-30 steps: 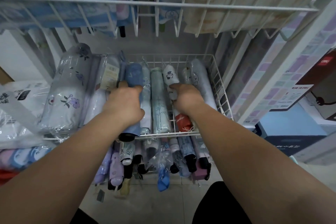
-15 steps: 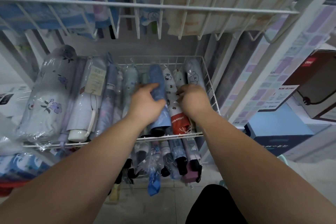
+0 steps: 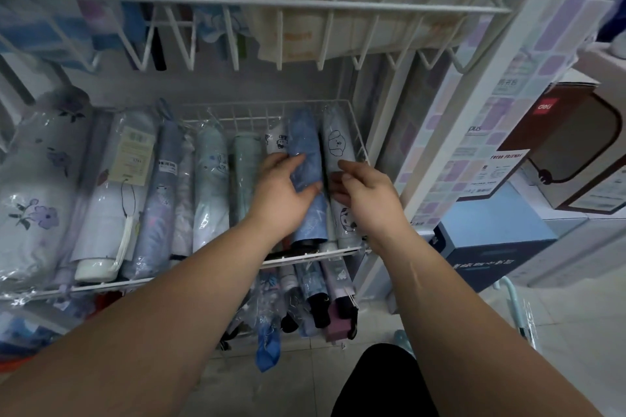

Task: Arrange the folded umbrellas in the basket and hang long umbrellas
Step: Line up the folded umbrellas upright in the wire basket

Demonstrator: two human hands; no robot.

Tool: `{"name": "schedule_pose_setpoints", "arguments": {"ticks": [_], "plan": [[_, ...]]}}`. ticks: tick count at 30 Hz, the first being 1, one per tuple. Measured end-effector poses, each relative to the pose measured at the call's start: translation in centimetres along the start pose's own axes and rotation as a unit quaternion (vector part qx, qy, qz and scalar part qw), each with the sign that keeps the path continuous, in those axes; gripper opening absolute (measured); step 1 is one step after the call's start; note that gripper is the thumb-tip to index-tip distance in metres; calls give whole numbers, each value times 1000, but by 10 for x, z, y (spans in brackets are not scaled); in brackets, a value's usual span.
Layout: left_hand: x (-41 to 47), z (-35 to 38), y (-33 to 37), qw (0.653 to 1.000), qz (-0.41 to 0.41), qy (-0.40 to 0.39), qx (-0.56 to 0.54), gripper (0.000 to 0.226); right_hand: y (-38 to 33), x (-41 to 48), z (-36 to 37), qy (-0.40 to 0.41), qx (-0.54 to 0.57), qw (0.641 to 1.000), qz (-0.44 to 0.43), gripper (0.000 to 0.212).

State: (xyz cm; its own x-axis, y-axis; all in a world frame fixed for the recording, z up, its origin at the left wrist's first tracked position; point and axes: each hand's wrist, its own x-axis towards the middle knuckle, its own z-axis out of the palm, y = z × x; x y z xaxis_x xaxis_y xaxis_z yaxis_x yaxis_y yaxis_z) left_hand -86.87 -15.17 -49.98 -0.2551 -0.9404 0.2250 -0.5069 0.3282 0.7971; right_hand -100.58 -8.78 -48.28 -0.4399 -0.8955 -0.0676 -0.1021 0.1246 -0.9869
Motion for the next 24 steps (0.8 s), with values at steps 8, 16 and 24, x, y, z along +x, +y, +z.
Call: {"name": "schedule_pose_setpoints", "arguments": {"ticks": [8,16,24], "plan": [[5,-12,-10,991,44,-122,25,78,6,-5,-3,-13,-66,997,-40,35],[1,2,-13,988,88,-80,95,94,8,-4,4,42,-362,903,-229,39],[-10,-34,-10,981,35,-184,55,95,9,-1,6,8,-460,865,-201,38]]}}
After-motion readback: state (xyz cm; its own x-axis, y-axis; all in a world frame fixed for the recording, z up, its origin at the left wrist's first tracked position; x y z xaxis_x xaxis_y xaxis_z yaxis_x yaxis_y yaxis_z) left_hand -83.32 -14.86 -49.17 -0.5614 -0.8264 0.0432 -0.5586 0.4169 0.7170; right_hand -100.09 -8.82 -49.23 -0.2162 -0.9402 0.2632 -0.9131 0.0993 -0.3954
